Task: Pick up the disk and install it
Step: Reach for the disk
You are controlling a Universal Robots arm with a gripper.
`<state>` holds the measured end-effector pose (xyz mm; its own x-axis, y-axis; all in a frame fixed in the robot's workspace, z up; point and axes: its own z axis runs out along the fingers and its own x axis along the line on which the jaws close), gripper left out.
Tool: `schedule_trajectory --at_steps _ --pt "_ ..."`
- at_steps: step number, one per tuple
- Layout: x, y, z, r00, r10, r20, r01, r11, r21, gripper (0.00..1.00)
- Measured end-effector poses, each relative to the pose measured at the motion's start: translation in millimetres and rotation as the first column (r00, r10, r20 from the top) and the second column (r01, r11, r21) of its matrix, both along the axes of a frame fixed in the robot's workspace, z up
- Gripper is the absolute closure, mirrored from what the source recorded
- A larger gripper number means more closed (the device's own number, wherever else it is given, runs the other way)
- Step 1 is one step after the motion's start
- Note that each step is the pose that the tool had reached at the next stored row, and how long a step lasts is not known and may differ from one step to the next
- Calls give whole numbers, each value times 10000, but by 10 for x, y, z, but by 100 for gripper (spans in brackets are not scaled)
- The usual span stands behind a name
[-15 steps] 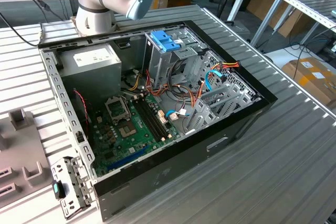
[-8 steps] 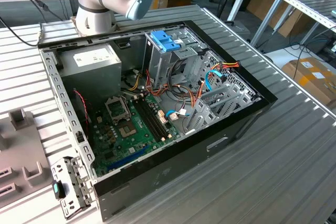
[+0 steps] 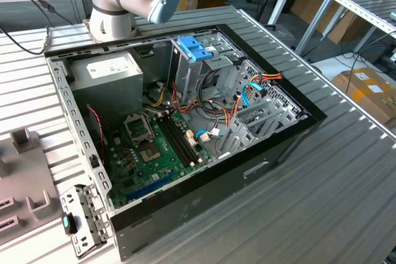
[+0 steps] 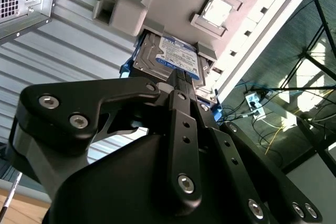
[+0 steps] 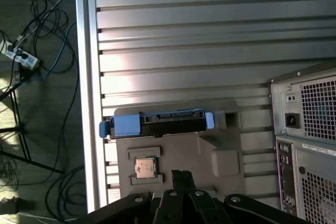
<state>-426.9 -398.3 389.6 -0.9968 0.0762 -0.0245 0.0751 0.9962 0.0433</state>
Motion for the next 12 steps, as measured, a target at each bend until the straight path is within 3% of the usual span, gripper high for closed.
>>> schedule_trajectory --at_steps 2,4,7,12 --pt "-21 3 -2 10000 0 0 0 10000 0 89" --pt "-39 35 -3 10000 -1 0 1 10000 0 89" --pt "-69 128 -10 10000 0 0 0 10000 0 89" --pt "-107 224 -45 10000 0 -18 0 10000 -1 89"
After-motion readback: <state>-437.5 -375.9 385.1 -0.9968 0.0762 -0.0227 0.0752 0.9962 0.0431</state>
